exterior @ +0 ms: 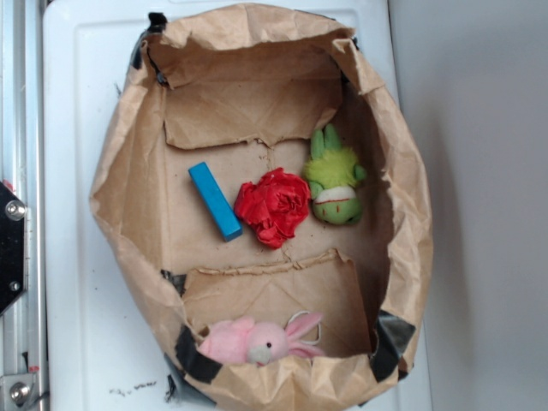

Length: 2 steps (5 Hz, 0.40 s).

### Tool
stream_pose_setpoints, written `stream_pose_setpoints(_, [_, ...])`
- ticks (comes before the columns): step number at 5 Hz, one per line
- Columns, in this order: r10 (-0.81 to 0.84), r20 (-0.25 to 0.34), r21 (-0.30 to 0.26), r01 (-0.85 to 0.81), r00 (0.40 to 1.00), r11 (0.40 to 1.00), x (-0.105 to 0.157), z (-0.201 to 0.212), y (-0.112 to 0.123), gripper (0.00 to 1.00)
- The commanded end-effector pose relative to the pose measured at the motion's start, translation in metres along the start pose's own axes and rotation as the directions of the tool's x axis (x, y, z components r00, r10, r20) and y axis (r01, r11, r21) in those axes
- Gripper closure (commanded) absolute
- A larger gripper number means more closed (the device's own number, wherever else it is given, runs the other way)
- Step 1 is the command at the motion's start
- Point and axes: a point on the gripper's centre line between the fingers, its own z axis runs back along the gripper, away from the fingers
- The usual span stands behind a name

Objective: Grab the blue block.

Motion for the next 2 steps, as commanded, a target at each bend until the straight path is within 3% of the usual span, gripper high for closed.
stream_pose_setpoints(1, [0.000,0.000,0.000,0.000,1.000,1.000,0.000,0.000,0.000,0.00])
stream_pose_setpoints(2, [0.033,0.058,0.052,-0.036,0.998,0.998,0.048,-0.024,0.015,0.00])
